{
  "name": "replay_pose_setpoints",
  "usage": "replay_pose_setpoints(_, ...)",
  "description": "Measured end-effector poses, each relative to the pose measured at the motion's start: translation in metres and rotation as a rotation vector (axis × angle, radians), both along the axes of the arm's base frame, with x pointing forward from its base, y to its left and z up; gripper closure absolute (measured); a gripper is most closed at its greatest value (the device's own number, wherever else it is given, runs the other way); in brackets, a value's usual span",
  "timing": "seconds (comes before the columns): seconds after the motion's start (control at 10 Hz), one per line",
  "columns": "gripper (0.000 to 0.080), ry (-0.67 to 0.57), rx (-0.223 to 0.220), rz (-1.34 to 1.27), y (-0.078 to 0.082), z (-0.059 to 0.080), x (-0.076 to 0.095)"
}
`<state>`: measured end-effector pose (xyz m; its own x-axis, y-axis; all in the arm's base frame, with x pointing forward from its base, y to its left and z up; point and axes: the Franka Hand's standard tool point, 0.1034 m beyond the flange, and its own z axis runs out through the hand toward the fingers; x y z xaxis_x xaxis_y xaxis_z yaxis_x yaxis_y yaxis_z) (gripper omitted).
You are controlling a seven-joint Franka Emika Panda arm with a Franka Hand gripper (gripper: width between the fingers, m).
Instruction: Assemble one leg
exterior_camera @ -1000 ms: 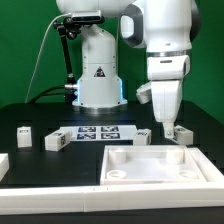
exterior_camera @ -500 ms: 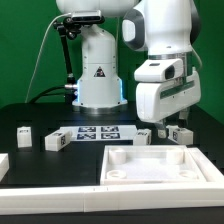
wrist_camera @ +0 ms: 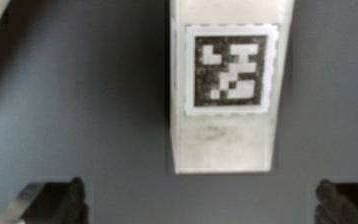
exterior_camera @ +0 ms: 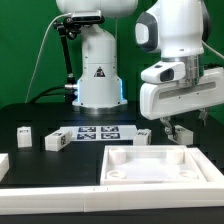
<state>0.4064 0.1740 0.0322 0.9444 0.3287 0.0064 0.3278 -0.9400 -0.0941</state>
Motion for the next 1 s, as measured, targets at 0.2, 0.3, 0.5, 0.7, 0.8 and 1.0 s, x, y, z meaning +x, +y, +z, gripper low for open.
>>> replay_pose_setpoints(0.2,0.0150,0.000,0.000,0.000,0.000,0.000,0.001)
replay_pose_setpoints(0.3,0.0150,0.102,-0.031,0.001,0.001,0.000,-0.008)
replay_pose_setpoints(0.5,0.0150,0.278,-0.083,0.014,0.008,0.001,-0.014)
replay_pose_setpoints(0.7,0.0150,0.422,-0.141,0.024,0.011,-0.004,-0.019)
replay_pose_setpoints(0.8,0.0150,0.465,-0.155,0.033,0.009,-0.013,-0.024)
replay_pose_setpoints(1.0,0.0150,0.635,-0.210,0.050,0.001,-0.017,-0.030)
